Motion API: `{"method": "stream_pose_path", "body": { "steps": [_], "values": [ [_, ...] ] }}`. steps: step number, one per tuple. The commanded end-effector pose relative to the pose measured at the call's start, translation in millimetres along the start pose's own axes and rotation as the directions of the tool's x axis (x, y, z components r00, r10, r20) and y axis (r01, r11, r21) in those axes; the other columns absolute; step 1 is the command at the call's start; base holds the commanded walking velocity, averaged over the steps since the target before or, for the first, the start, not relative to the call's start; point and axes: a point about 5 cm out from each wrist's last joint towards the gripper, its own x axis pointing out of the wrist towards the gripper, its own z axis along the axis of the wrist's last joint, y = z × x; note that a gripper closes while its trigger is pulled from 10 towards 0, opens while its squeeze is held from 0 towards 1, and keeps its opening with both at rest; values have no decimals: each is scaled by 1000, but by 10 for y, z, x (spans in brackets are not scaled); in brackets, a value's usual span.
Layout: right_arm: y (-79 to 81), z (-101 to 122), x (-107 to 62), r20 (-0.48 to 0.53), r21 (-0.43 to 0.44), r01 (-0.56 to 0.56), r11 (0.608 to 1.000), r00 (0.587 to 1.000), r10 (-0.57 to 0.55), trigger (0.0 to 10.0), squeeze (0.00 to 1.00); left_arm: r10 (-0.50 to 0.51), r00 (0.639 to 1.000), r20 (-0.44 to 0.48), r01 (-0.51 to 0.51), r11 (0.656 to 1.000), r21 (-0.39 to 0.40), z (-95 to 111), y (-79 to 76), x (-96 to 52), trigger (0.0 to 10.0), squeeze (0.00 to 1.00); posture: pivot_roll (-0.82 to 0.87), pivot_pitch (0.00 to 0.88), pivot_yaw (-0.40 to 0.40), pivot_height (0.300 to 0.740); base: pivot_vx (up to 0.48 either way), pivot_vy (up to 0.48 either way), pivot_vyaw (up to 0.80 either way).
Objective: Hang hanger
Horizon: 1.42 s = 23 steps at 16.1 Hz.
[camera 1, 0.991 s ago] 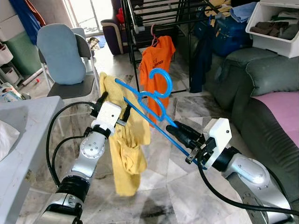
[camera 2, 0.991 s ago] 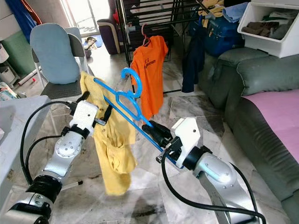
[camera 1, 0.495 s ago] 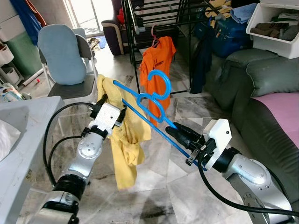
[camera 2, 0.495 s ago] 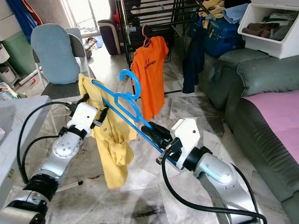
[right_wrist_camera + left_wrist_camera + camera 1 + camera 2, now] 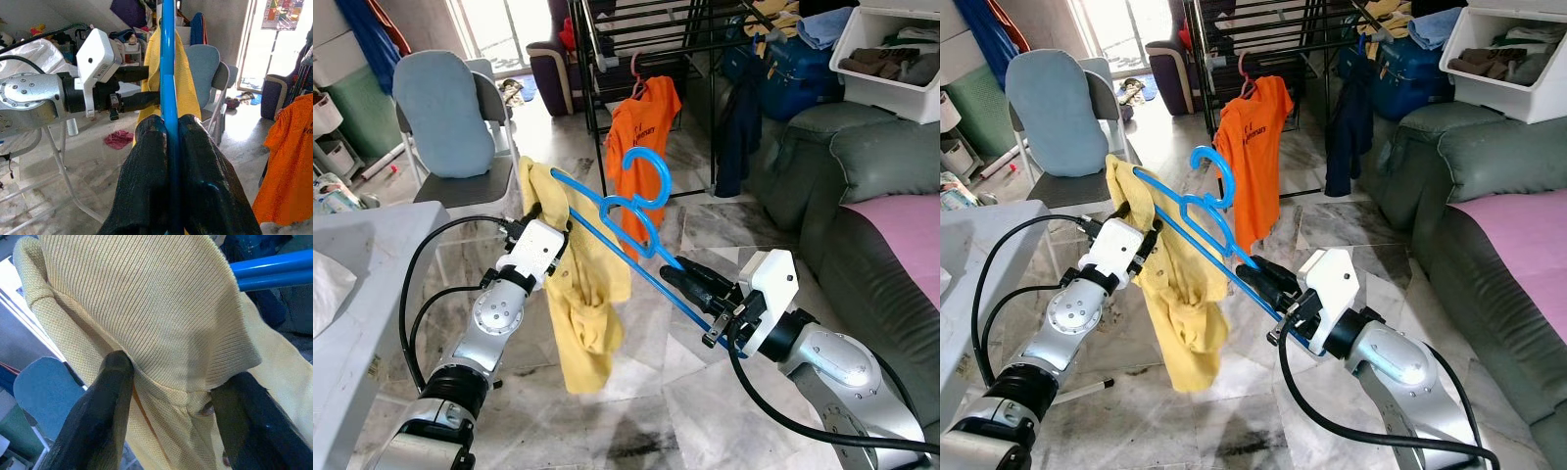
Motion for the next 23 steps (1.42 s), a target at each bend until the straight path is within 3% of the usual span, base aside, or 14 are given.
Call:
{"method": "stream_pose_path", "body": {
  "steps": [1, 7, 12, 19, 23],
  "values": [
    [22, 169, 38, 78, -33, -23, 999, 997, 25, 10000, 0, 13, 1000, 8, -13, 1000, 15, 28, 87, 38, 0, 0, -247, 0, 109, 740, 0, 0, 0],
    [19, 146, 61, 76, -34, -14, 999, 997, 17, 10000, 0, 87, 996, -23, -89, 991, -100, 0, 182, 45, 0, 0, -243, 0, 112, 740, 0, 0, 0],
    [-22, 119, 65, 70, -41, 14, 999, 997, -11, 10000, 0, 133, 991, -24, -135, 982, -133, 5, 244, 35, 0, 0, -238, 0, 115, 740, 0, 0, 0],
    [14, -74, 43, -11, -2, 2, 1000, 1000, -2, 10000, 0, 218, 970, 105, -202, 968, -149, 271, 356, 112, 0, 0, -235, 0, 107, 740, 0, 0, 0],
    [71, -253, 10, -81, 104, 8, 995, 997, 0, 10000, 0, 214, 962, 171, -191, 971, -141, 389, 350, 127, 0, 0, -231, 0, 106, 740, 0, 0, 0]
  ]
}}
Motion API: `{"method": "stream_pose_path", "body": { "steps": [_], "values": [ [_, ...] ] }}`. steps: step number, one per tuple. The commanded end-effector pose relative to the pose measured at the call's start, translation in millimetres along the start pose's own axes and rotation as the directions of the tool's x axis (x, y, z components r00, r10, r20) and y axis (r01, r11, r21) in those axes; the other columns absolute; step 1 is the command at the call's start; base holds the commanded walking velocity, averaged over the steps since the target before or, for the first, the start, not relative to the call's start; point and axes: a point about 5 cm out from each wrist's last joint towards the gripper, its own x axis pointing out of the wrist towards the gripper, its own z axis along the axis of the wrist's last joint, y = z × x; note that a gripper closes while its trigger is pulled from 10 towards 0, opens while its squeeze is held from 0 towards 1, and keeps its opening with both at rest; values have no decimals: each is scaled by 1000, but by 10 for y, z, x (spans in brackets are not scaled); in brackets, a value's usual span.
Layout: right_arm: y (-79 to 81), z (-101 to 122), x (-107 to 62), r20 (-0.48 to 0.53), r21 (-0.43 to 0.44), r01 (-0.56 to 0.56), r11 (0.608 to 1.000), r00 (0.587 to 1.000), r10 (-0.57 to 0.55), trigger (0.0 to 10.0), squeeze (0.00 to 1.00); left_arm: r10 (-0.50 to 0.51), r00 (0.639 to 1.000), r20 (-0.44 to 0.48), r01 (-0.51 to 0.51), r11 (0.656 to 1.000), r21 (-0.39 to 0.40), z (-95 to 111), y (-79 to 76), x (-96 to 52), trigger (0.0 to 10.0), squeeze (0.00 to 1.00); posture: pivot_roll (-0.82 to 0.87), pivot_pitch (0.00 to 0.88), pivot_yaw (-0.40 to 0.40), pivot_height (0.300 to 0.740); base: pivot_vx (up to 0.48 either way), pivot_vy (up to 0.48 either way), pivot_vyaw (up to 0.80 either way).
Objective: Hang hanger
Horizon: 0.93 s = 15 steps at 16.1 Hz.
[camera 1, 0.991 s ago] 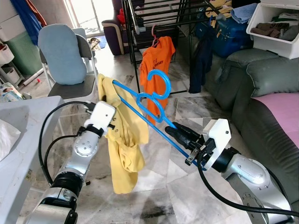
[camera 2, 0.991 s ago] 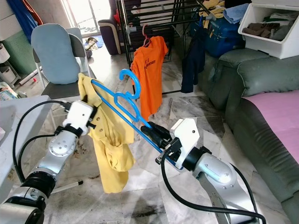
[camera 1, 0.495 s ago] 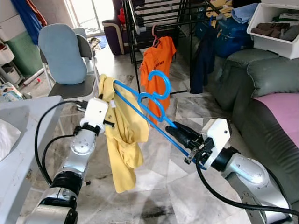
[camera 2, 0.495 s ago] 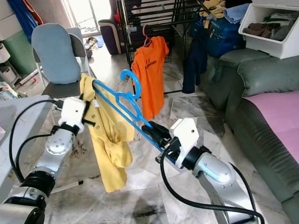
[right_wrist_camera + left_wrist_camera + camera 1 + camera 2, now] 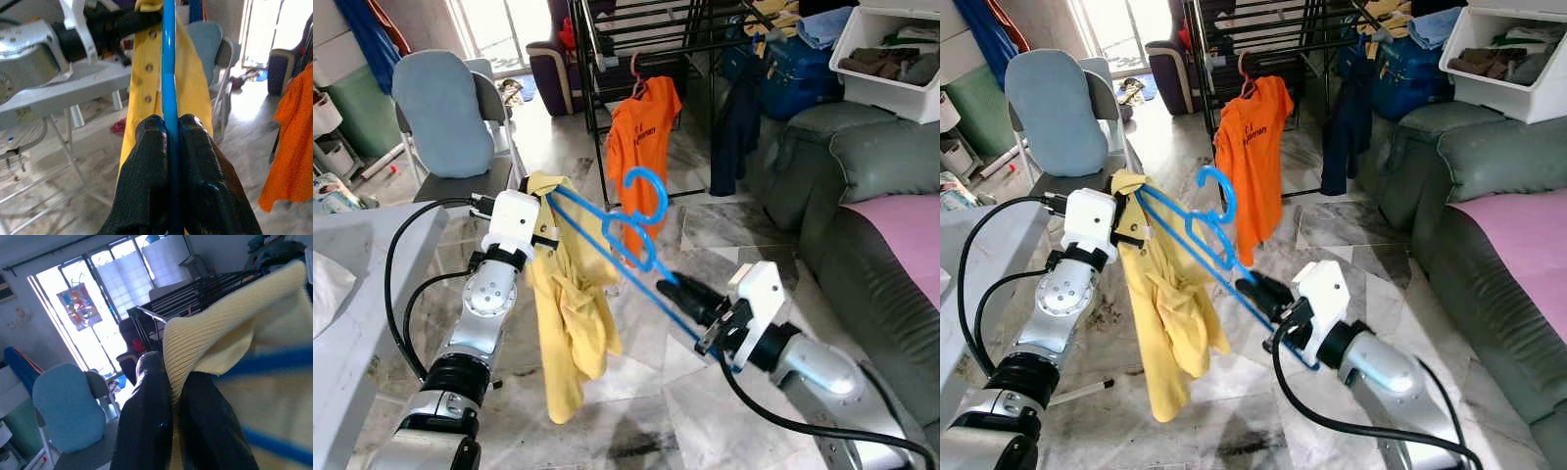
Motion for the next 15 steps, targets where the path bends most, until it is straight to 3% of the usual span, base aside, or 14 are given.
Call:
{"method": "stream_pose_path", "body": {
  "steps": [1, 5, 7, 9, 10, 11, 15],
  "values": [
    [20, -76, 15, -31, 28, -2, 1000, 1000, 3, 10000, 0, 4, 996, 91, -5, 1000, 13, 174, 47, 67, 0, 0, -230, 0, 105, 740, 0, 0, 0],
    [-88, -185, 89, -69, 125, 81, 989, 995, -72, 10000, 0, -77, 981, 176, 79, 997, -3, 315, -89, 49, 0, 0, -224, 0, 98, 740, 0, 0, 0],
    [-260, -139, 155, -39, 162, 168, 972, 986, -164, 10000, 0, -144, 967, 209, 147, 989, 0, 366, -171, 0, 0, 0, -219, 0, 95, 740, 0, 0, 0],
    [-435, -31, 218, 8, 169, 242, 956, 969, -246, 10000, 0, -225, 957, 183, 234, 972, -27, 292, -261, -66, 0, 0, -218, 0, 93, 740, 0, 0, 0],
    [-450, -25, 227, 10, 170, 246, 954, 968, -252, 10000, 0, -234, 956, 180, 243, 969, -33, 285, -268, -75, 0, 0, -218, 0, 93, 740, 0, 0, 0],
    [-561, 116, 336, 72, 180, 286, 941, 951, -302, 10000, 0, -288, 947, 139, 292, 956, -10, 173, -357, -160, 0, 0, -222, 0, 93, 740, 0, 0, 0],
    [-638, 360, 471, 189, 217, 310, 926, 917, -351, 10000, 0, -393, 905, 163, 407, 912, -57, 192, -549, -212, 0, 0, -223, 0, 91, 740, 0, 0, 0]
  ]
}}
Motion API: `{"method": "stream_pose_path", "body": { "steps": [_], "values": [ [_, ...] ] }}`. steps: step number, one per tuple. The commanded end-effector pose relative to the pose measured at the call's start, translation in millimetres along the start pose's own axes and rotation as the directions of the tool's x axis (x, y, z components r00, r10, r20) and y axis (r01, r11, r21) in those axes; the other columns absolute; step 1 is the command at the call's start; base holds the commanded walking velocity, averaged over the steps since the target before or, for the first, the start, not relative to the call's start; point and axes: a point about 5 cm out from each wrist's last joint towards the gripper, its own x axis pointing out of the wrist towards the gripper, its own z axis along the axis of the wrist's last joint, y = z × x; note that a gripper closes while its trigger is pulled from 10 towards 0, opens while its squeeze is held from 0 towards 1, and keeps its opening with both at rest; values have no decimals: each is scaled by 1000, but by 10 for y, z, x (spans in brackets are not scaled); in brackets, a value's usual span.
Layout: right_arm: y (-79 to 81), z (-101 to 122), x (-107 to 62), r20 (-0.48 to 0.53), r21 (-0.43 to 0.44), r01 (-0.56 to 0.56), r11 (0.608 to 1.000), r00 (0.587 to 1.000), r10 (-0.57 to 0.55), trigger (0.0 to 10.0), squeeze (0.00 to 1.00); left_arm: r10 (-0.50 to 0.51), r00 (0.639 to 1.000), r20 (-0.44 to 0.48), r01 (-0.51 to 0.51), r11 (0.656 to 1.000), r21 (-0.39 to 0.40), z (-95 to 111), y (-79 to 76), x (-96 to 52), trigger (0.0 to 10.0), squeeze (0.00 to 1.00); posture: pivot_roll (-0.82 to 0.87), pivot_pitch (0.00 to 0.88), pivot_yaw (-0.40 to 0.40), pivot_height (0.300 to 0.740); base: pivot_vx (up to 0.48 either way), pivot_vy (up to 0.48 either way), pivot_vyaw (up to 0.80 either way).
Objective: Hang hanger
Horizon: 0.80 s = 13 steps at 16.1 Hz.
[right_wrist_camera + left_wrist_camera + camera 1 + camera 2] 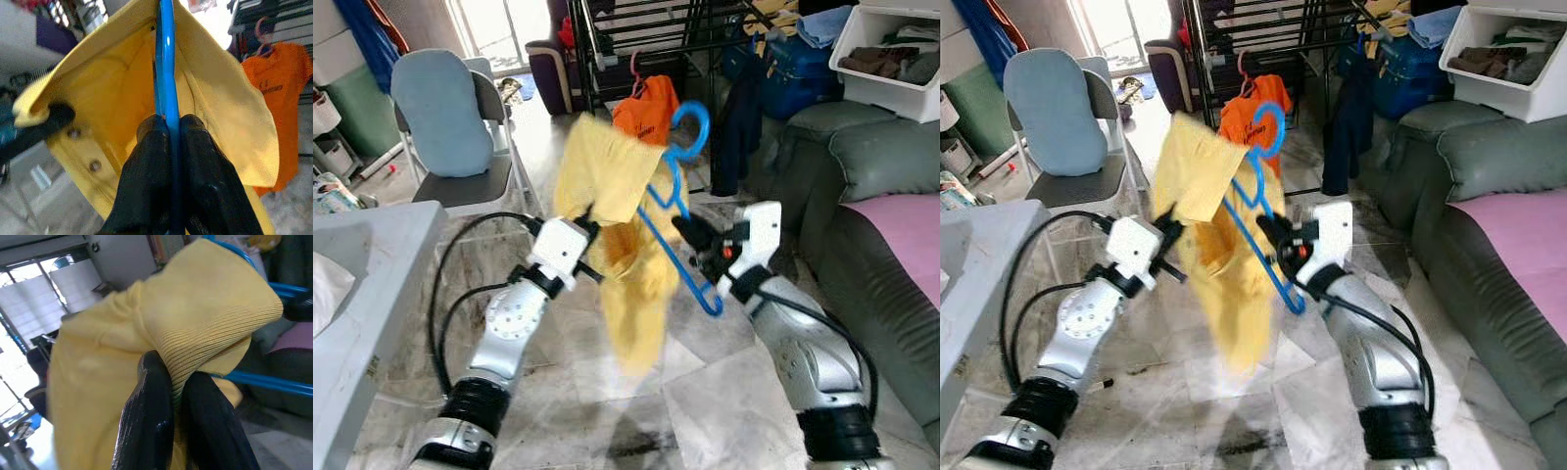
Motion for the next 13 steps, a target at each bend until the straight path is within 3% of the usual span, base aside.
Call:
{"method": "stream_pose_path", "body": {
  "steps": [1, 4, 9, 10, 11, 13],
  "values": [
    [-71, 208, 43, 111, 19, 53, 998, 992, -55, 10000, 0, -49, 998, 29, 49, 999, 16, 47, -43, 1, 0, 0, -224, 0, 90, 740, 0, 0, 0],
    [-102, 236, 43, 134, 27, 72, 997, 988, -75, 10000, 0, -150, 987, 51, 148, 988, 37, 65, -188, -19, 0, 0, -230, 0, 93, 740, 0, 0, 0],
    [-67, 259, 63, 148, -12, 42, 999, 988, -40, 10000, 0, -205, 974, 92, 203, 979, 23, 148, -286, 25, 0, 0, -228, 0, 93, 740, 0, 0, 0],
    [-25, 262, 72, 148, -13, 12, 1000, 989, -10, 10000, 0, -215, 973, 80, 214, 977, 29, 127, -295, 16, 2824, 0, -229, 0, 93, 740, 0, 0, 0],
    [41, 241, 73, 130, -41, -32, 999, 991, 37, 10000, 0, -210, 975, 76, 208, 977, 35, 123, -289, 15, 4588, 0, -229, 0, 92, 740, 0, 0, 0],
    [179, 149, 43, 69, -99, -132, 986, 988, 139, 10000, 0, -179, 981, 80, 175, 983, 53, 146, -253, 38, 4941, 0, -229, 0, 92, 740, 0, 0, 0]
  ]
}}
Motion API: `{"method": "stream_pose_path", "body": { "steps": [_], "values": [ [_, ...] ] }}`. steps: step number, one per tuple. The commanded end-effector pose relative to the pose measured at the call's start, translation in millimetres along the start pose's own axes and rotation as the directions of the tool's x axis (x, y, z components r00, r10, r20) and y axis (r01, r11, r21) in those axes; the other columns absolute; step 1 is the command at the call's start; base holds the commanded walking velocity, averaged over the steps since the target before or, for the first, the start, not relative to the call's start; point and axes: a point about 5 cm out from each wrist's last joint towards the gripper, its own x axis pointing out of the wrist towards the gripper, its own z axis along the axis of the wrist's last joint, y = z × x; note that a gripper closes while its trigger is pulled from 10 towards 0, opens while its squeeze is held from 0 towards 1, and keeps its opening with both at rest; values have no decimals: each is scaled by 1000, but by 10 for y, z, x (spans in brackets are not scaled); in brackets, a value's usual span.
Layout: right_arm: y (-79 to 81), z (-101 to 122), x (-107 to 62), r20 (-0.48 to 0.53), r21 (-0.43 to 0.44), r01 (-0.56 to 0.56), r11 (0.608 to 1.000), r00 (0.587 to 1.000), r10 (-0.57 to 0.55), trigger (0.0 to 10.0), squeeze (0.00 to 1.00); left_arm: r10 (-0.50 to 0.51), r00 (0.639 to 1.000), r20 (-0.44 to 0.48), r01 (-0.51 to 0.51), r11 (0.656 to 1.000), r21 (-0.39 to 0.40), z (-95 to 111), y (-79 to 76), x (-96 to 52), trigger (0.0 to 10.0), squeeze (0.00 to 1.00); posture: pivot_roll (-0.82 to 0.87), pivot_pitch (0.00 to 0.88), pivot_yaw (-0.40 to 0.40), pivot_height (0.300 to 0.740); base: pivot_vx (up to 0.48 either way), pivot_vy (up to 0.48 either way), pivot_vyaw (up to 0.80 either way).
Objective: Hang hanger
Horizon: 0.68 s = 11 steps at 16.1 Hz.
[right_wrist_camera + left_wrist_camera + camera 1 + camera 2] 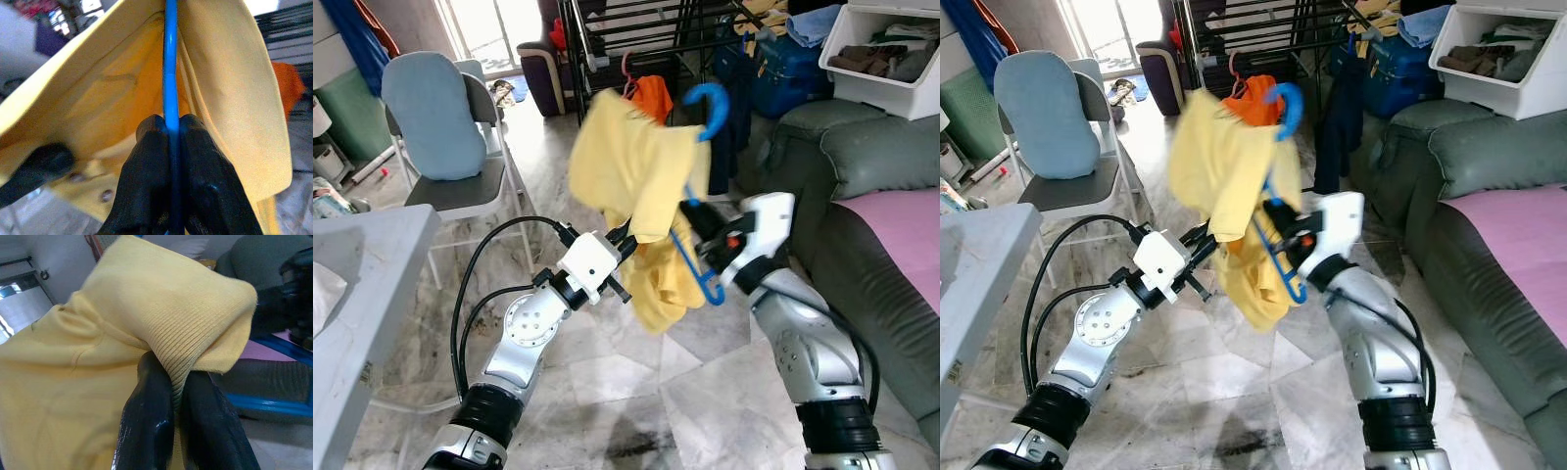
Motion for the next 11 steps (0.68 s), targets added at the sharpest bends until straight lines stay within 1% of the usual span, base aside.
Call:
{"method": "stream_pose_path", "body": {
  "steps": [1, 2, 3, 4, 5, 6, 8, 9, 10, 11],
  "values": [
    [189, 51, 12, 10, -46, -129, 991, 992, 129, 10000, 0, 16, 1000, -4, -16, 999, 42, 16, 49, 13, 10000, 0, -229, 0, 92, 740, 0, 0, 0],
    [267, -21, -28, -37, -51, -190, 981, 981, 188, 10000, 0, 39, 999, 4, -39, 998, 52, 34, 83, 36, 10000, 0, -229, 0, 92, 740, 0, 0, 0],
    [299, -160, -98, -126, -98, -233, 968, 967, 220, 10000, 0, 102, 995, 19, -103, 993, 56, 73, 171, 67, 4863, 0, -231, 0, 92, 740, 0, 0, 0],
    [276, -224, -134, -161, -133, -229, 964, 965, 207, 10000, 0, 131, 991, 27, -132, 990, 46, 94, 216, 85, 3569, 0, -230, 0, 91, 740, 0, 0, 0],
    [258, -241, -146, -166, -129, -218, 967, 966, 196, 10000, 0, 136, 990, 34, -138, 989, 49, 109, 233, 91, 0, 0, -230, 0, 91, 740, 0, 0, 0],
    [236, -244, -154, -164, -137, -204, 969, 970, 181, 10000, 0, 133, 990, 40, -134, 990, 47, 120, 236, 93, 0, 0, -230, 0, 91, 740, 0, 0, 0],
    [146, -186, -139, -127, -161, -134, 978, 985, 114, 10000, 0, 113, 993, 46, -115, 992, 49, 129, 200, 73, 0, 0, -228, 0, 93, 740, 0, 0, 0],
    [115, -155, -127, -110, -172, -113, 979, 989, 95, 10000, 0, 95, 995, 39, -97, 994, 45, 110, 165, 48, 0, 0, -227, 0, 93, 740, 0, 0, 0],
    [90, -132, -124, -95, -180, -98, 979, 992, 81, 10000, 0, 70, 997, 23, -71, 996, 57, 74, 117, 5, 0, 0, -223, 0, 90, 740, 0, 0, 0],
    [82, -123, -125, -87, -177, -93, 980, 993, 78, 10000, 0, 57, 998, 5, -57, 997, 61, 43, 101, -19, 0, 0, -223, 0, 90, 740, 0, 0, 0]
  ]
}}
